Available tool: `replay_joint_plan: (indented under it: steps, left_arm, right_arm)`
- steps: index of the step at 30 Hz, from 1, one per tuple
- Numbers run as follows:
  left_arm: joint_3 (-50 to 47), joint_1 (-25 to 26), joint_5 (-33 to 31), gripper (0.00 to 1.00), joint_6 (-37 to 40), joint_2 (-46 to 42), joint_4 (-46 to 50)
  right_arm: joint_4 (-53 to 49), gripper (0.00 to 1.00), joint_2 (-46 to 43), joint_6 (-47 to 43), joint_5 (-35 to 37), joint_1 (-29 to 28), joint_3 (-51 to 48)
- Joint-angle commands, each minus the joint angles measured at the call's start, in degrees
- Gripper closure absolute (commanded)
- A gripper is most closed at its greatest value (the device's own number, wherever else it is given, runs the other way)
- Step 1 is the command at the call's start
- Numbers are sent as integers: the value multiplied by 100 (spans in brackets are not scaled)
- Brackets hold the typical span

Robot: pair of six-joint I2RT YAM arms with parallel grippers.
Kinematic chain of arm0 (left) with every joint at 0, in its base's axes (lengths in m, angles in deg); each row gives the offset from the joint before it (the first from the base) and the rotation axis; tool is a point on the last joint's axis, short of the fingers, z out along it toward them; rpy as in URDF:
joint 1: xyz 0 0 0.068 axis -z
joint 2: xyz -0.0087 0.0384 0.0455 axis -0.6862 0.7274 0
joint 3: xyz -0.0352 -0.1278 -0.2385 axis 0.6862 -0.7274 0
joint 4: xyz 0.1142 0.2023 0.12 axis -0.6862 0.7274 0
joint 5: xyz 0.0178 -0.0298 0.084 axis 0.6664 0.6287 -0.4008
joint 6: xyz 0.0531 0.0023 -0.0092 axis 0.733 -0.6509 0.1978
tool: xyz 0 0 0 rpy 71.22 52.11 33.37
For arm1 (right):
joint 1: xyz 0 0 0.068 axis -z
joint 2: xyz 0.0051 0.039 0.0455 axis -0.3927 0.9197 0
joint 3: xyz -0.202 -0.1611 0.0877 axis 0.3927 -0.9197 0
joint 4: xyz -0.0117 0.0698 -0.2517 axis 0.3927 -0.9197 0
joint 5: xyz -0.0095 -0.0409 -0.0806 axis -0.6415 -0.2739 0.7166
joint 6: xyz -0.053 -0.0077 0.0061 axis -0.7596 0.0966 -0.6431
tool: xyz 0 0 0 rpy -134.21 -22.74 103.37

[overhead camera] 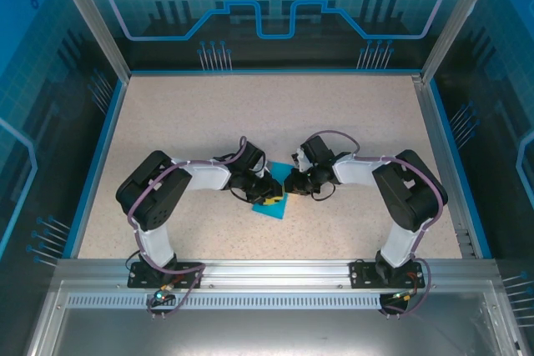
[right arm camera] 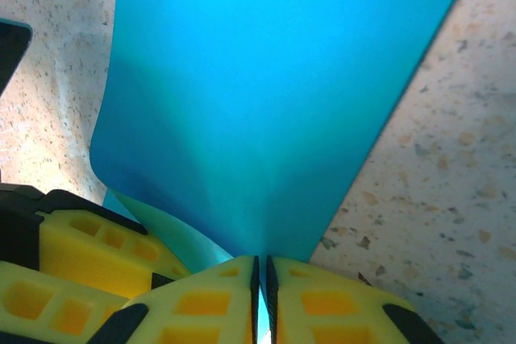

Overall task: Fold a paper plane with a square sheet of paper (pick it up from the middle)
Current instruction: Fold the triangle a second time at the center of the table.

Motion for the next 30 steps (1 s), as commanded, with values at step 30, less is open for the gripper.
replay_joint_plan:
  steps: [30]
  left_arm:
    - [-11, 10, -319, 78, -34, -47, 284]
  right_arm:
    - [-99, 89, -36, -42, -193, -75, 34]
